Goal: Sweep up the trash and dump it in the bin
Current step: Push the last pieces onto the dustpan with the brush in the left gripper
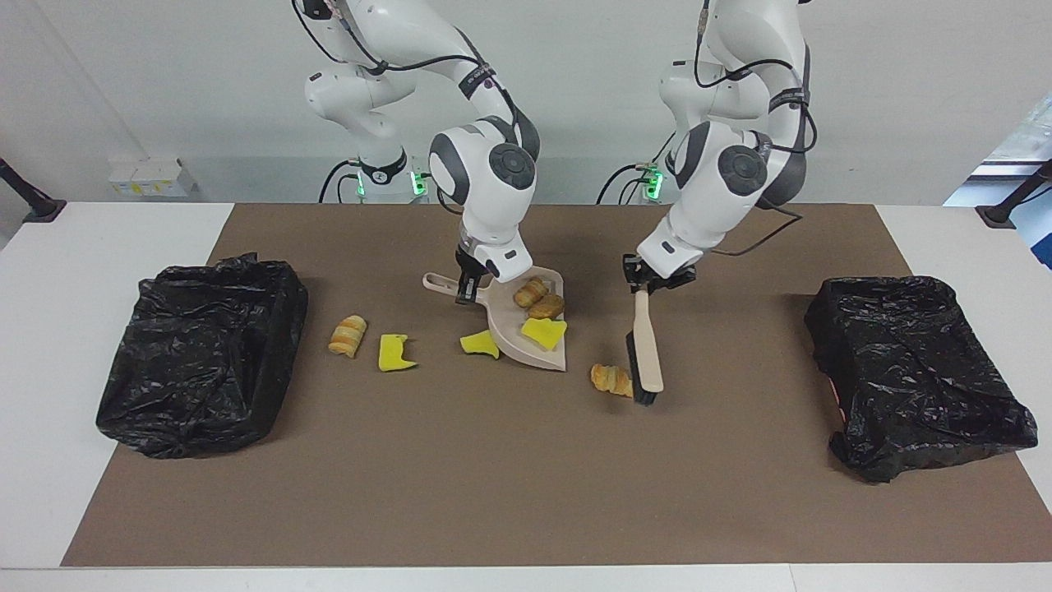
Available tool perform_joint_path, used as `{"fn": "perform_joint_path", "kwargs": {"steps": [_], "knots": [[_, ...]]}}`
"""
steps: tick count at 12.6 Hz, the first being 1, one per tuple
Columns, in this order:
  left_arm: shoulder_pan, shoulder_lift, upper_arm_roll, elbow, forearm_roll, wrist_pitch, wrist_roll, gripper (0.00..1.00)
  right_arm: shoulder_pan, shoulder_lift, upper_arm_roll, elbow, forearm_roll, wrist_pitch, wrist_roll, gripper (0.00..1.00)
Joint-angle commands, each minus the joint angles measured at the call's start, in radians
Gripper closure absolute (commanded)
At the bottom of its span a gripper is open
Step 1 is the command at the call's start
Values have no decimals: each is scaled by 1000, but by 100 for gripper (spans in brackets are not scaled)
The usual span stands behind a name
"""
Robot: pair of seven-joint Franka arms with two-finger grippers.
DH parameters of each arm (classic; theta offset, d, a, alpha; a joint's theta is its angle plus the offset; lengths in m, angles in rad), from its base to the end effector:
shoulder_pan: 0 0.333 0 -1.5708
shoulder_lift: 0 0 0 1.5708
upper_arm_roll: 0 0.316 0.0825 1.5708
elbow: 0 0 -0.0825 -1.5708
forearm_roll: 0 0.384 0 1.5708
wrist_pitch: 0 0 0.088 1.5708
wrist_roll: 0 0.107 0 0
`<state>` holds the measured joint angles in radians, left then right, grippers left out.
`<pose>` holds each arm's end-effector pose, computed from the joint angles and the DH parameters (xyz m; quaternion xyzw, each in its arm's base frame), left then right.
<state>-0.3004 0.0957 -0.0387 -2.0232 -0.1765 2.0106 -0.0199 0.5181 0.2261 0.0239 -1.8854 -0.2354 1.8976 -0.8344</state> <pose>0.5242 -0.1956 0.3950 0.9885 -0.1168 -0.0673 0.0685 0.5122 0.2878 0.3740 0.7316 0.6654 -0.1199 0.0873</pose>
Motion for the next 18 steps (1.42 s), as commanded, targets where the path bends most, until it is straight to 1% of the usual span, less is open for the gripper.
{"fn": "perform_joint_path", "kwargs": {"steps": [1, 2, 4, 6, 7, 9, 12, 13, 17, 18], "knots": [[35, 36, -13, 6, 74, -26, 107, 100, 0, -14, 7, 0, -16, -46, 8, 100], [40, 36, -13, -6, 81, -27, 136, 100, 23, -14, 5, 5, -25, -64, 8, 100], [40, 19, -15, -43, 81, -65, 202, 100, 26, -22, 5, 0, -48, -72, 8, 100], [17, -1, -26, -75, 80, -72, 221, 100, 26, -28, 5, -6, -62, -83, 8, 100], [-43, -17, -26, -92, 77, -70, 224, 100, 26, -27, 5, -8, -62, -77, 9, 100], [-127, -42, -26, -120, 75, -64, 230, 100, 28, -19, 7, -17, -62, -43, 38, 100], [-230, -82, -26, -150, 71, -94, 216, 100, 26, -7, 10, -23, -45, 24, 38, 100], [-256, -90, -26, -150, 69, -124, 213, 100, 26, -1, 10, -26, -45, 41, 38, 100], [-354, -99, -26, -129, 45, -148, 111, 100, 25, 1, 10, -24, -45, 49, 38, 100], [-352, -108, -26, -111, 40, -165, 100, 100, 26, 1, 10, -24, -45, 49, 38, 100]]}}
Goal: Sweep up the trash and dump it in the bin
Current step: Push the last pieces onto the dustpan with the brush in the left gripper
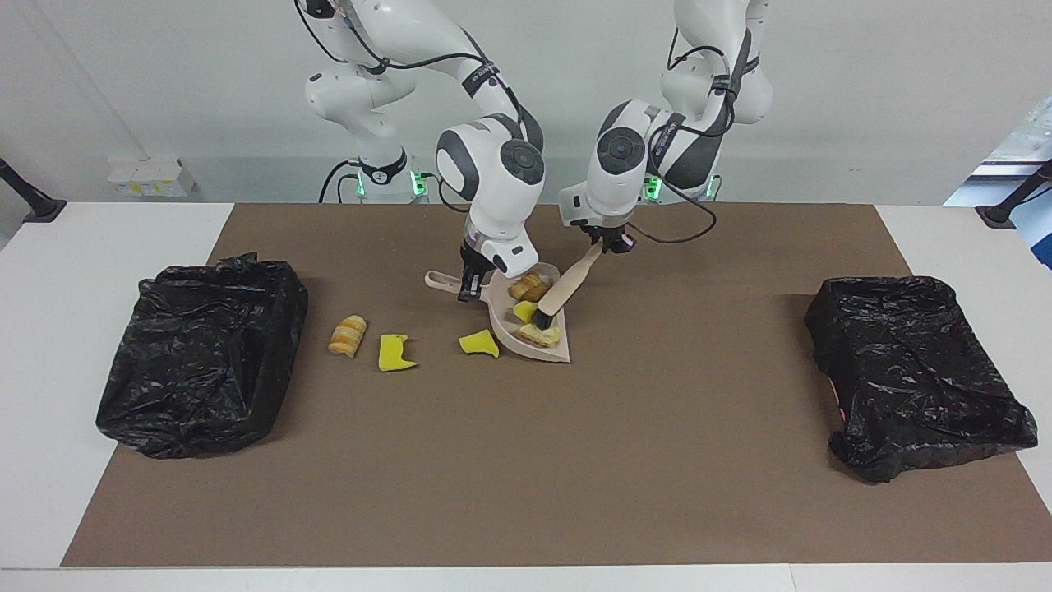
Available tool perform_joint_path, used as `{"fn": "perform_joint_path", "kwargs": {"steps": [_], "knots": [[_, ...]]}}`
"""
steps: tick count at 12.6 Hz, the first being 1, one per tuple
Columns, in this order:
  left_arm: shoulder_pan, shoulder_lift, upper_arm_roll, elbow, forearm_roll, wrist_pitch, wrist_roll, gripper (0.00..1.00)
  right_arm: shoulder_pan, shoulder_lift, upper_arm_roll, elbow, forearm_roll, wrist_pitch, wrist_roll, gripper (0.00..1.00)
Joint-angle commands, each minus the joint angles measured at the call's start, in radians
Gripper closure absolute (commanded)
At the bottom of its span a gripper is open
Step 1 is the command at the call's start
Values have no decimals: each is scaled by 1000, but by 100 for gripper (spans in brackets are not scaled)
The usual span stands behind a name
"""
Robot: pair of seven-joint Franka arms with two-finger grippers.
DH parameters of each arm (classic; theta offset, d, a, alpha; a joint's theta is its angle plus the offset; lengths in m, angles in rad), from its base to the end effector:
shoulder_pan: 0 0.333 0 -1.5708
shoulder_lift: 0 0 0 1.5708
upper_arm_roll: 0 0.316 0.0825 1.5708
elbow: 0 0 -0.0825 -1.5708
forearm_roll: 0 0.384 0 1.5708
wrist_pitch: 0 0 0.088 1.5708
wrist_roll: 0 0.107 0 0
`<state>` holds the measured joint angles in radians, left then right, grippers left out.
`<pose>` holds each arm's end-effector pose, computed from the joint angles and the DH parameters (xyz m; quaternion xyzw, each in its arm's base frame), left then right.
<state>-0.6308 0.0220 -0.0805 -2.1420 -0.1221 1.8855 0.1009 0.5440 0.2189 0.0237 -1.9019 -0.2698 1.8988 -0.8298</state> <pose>0.3800 -0.3394 0.3743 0.9186 -0.3660 -0.1489 0.0115 0.5025 0.2968 0.3716 0.7175 0.6775 -0.1243 0.1038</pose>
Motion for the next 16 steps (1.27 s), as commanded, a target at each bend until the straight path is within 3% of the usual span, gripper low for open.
{"fn": "perform_joint_path", "kwargs": {"steps": [1, 9, 12, 16], "knots": [[-12, -46, 19, 29, -37, -75, -24, 100, 1, 8, 10, -6, -11, 48, 34, 100], [14, -100, 30, 17, -37, -196, -421, 100, -3, 10, 10, 7, 3, 46, 32, 100], [-3, -175, 25, -96, -36, -175, -643, 100, -1, 4, 12, 11, 1, 48, -3, 100], [-91, -286, 15, -251, -50, -83, -754, 100, -1, 2, 12, 1, 20, 86, -29, 100]]}}
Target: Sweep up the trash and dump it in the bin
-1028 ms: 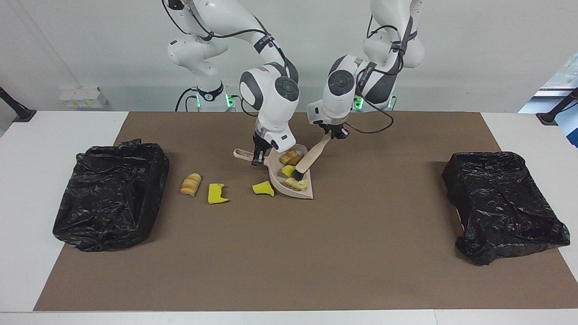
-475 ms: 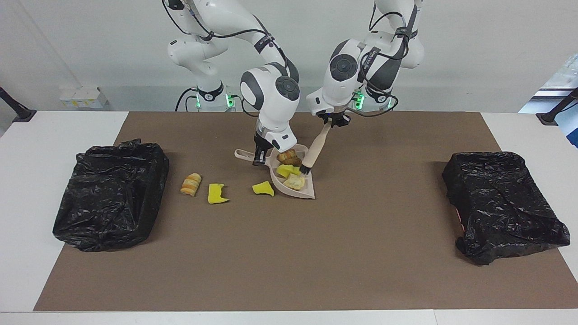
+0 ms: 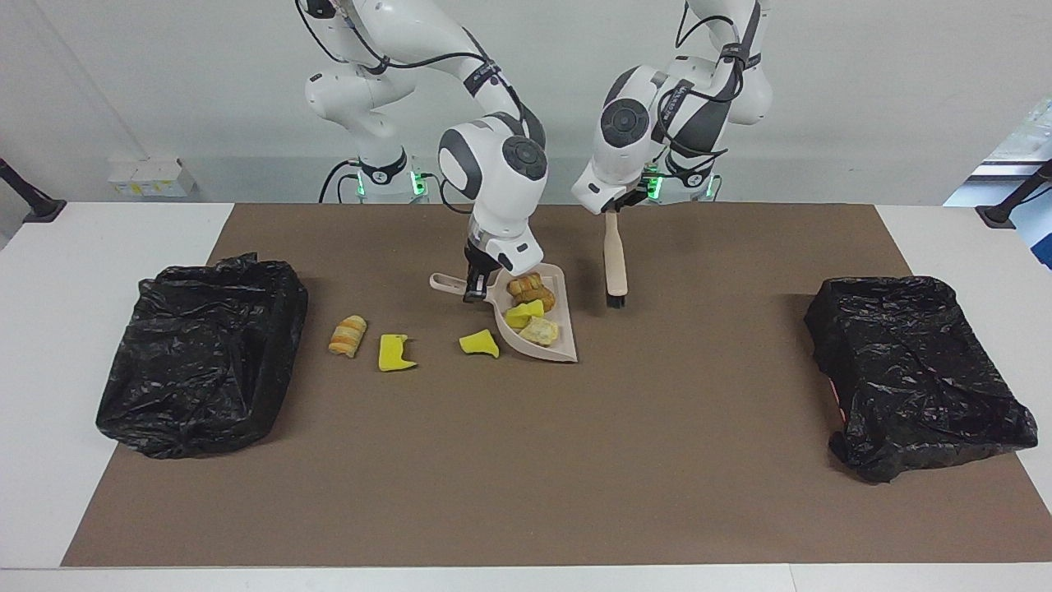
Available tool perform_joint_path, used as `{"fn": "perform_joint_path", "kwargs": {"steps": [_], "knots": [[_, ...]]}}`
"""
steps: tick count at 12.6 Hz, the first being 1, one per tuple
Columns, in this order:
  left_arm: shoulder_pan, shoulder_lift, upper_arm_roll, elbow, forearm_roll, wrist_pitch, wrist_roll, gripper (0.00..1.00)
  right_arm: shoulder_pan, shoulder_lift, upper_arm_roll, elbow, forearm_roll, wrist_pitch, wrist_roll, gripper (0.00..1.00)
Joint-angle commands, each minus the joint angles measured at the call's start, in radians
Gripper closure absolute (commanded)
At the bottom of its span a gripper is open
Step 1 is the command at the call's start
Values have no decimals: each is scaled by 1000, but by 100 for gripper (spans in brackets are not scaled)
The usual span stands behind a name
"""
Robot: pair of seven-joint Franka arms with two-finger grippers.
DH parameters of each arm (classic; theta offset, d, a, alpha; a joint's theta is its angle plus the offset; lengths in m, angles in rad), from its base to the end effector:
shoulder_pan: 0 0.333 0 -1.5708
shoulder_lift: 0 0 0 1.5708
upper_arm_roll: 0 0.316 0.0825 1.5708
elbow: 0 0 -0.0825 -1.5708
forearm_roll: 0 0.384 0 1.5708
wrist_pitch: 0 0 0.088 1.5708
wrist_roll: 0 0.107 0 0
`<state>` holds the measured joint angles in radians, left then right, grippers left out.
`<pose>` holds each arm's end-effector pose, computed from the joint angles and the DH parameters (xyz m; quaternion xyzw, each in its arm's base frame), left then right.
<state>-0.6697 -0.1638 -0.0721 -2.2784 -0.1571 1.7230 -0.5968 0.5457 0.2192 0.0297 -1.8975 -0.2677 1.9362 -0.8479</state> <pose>0.3161 -0.3097 0.3983 -0.9777 0.0425 0.1944 0.0669 0.5043 0.3047 0.3756 0.7095 0.6893 -0.1041 0.1034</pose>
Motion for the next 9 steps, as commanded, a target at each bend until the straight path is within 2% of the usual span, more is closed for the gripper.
{"fn": "perform_joint_path", "kwargs": {"steps": [1, 4, 9], "knots": [[-94, -121, 6, -137, -28, 99, -67, 100, -1, 2, 6, -3, 27, 65, -4, 100], [-203, -129, 6, -190, -96, 148, -113, 100, -3, 0, 6, -11, 48, 84, 3, 100], [-264, -122, 6, -250, -174, 257, -181, 100, -24, -12, 6, -11, 135, 121, -17, 100]]}}
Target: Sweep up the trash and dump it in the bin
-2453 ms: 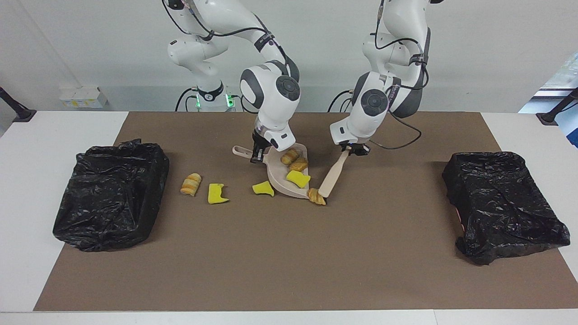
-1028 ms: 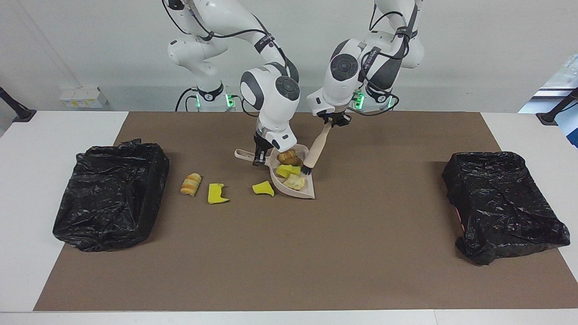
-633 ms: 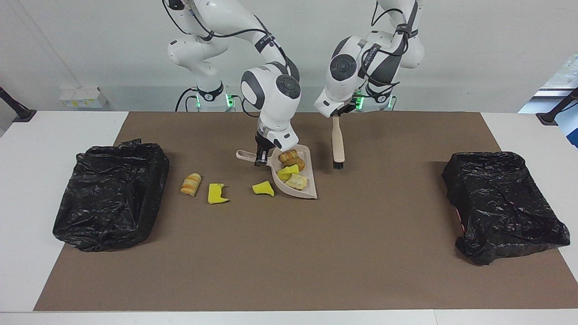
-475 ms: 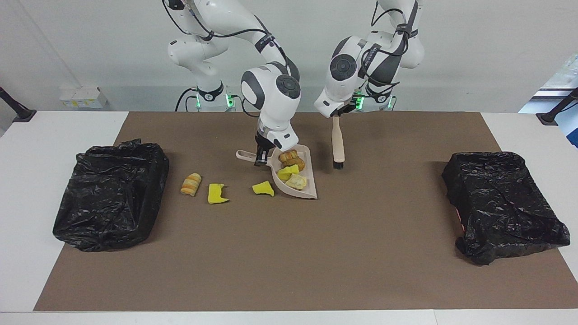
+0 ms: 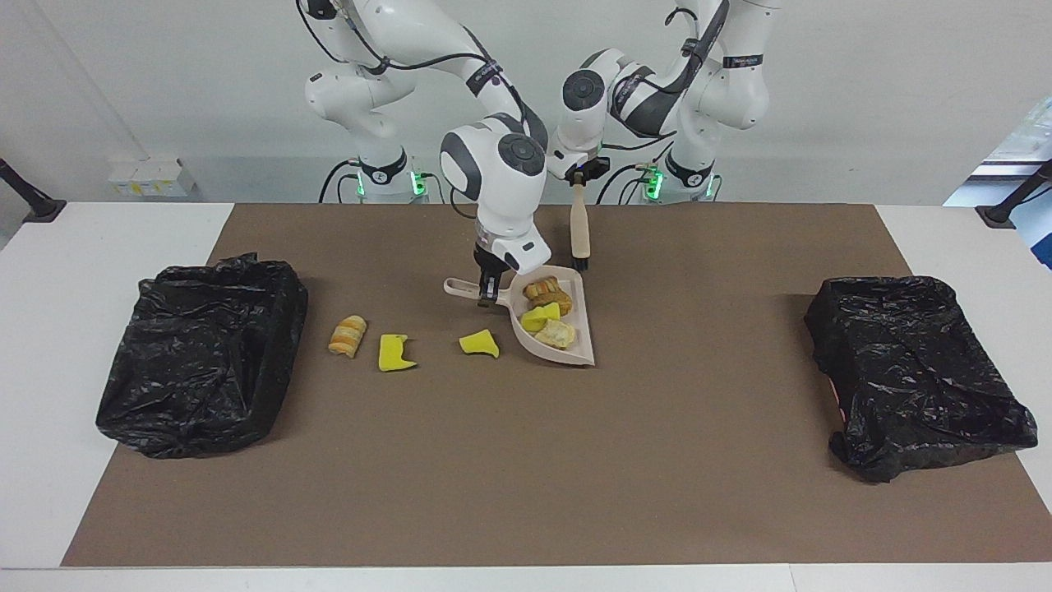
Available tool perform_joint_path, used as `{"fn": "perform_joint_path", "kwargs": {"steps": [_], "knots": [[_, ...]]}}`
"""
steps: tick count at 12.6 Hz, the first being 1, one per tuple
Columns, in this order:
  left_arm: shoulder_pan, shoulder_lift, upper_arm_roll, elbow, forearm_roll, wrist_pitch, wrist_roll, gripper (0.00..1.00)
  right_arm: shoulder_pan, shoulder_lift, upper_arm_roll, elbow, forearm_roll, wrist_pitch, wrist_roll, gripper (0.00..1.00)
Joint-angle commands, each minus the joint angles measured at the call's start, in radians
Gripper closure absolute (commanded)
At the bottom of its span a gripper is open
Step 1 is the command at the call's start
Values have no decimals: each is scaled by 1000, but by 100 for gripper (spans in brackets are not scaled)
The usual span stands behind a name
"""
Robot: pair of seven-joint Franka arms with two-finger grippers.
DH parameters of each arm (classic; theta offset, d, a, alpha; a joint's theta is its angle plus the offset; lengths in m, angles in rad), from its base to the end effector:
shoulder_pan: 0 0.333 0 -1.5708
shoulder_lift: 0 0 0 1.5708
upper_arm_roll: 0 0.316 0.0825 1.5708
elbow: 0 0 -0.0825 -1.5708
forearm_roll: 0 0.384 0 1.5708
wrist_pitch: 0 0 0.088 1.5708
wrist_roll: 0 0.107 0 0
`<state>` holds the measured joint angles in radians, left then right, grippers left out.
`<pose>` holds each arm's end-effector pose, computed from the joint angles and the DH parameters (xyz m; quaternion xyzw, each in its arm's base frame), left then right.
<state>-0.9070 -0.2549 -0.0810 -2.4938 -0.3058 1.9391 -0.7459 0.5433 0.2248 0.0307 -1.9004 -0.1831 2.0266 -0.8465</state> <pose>0.2074 -0.3510 0.3600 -0.9807 0.0404 0.1885 0.0328 0.5085 0.3155 0.3763 0.7256 0.6821 -0.0588 0.0692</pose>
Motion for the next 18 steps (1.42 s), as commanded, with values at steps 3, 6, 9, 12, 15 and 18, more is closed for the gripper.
{"fn": "perform_joint_path", "kwargs": {"steps": [3, 6, 9, 12, 15, 18], "knots": [[-69, -17, 15, -33, -41, 50, -43, 100, -84, -36, 5, -2, 138, 46, -155, 100], [-70, 11, 15, -24, -81, 106, -55, 100, -150, -55, 5, 21, 192, 31, -285, 100], [-97, 25, 15, -22, -82, 103, -69, 100, -232, -65, 3, 99, 206, -66, -429, 100], [-113, 23, 15, -25, -82, 104, -81, 100, -302, -82, -8, 162, 189, -175, -505, 100], [-113, 23, 17, -25, -81, 100, -81, 98, -403, -88, -9, 208, 185, -270, -554, 100], [-110, 23, 17, -27, -81, 101, -70, 84, -531, -102, -11, 216, 183, -284, -684, 100]]}}
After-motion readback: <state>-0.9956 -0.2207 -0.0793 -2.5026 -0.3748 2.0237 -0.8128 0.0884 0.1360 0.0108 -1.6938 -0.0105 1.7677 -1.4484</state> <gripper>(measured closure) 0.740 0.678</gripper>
